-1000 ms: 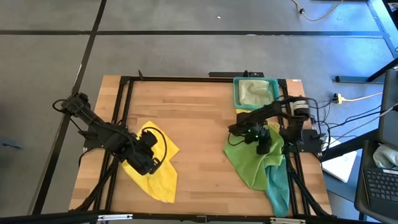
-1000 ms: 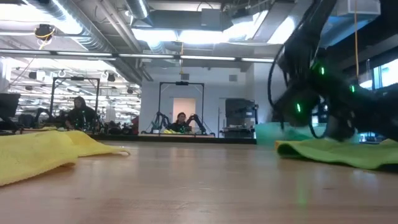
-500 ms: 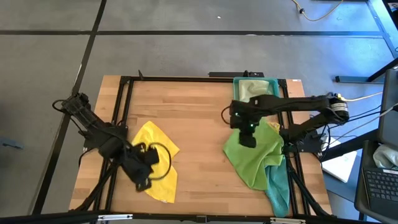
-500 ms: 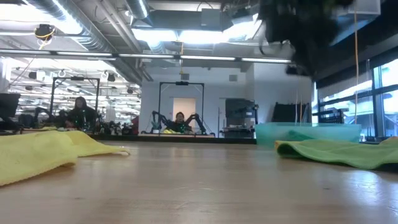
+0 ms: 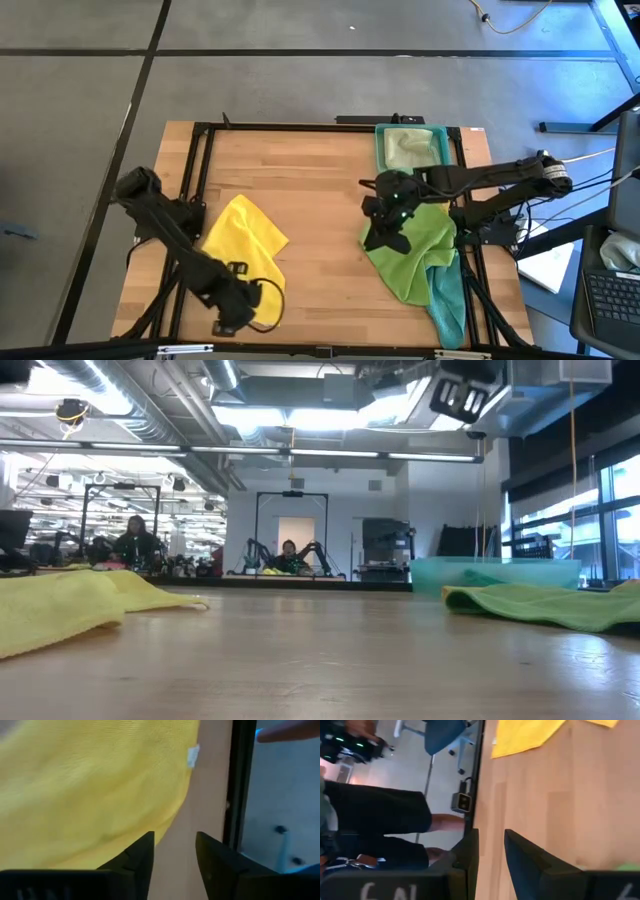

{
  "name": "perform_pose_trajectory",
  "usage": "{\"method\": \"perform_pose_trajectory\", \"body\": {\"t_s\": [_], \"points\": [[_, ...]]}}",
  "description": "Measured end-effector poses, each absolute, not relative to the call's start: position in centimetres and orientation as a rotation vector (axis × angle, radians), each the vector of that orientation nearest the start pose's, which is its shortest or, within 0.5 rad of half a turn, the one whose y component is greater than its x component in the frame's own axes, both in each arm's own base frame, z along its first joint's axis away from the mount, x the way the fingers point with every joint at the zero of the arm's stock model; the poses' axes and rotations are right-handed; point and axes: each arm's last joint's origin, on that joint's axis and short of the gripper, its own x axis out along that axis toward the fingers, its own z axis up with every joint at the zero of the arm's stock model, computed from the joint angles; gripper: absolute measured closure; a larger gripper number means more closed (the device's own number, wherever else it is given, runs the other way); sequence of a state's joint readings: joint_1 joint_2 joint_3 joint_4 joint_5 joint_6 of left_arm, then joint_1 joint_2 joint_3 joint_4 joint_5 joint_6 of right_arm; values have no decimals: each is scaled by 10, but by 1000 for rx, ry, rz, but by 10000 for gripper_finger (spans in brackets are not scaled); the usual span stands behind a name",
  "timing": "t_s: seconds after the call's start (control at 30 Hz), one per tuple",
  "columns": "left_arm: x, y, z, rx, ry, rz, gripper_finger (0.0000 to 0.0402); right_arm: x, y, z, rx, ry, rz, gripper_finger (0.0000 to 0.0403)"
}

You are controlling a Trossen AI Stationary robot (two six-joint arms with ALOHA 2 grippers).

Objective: Fold microfiber towels
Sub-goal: Fold the left yellow microfiber cloth

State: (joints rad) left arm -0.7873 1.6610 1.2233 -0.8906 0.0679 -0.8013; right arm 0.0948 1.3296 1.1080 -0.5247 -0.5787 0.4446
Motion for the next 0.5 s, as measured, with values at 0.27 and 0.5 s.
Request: {"method": "perform_pose_trajectory", "body": {"t_s": [0.27,0.5], "points": [[275,-215,148,-451,1563,-273,264,272,58,303,610,898,498,308],[325,-194,128,-635,1360,-268,269,262,54,295,602,1017,446,308]]}}
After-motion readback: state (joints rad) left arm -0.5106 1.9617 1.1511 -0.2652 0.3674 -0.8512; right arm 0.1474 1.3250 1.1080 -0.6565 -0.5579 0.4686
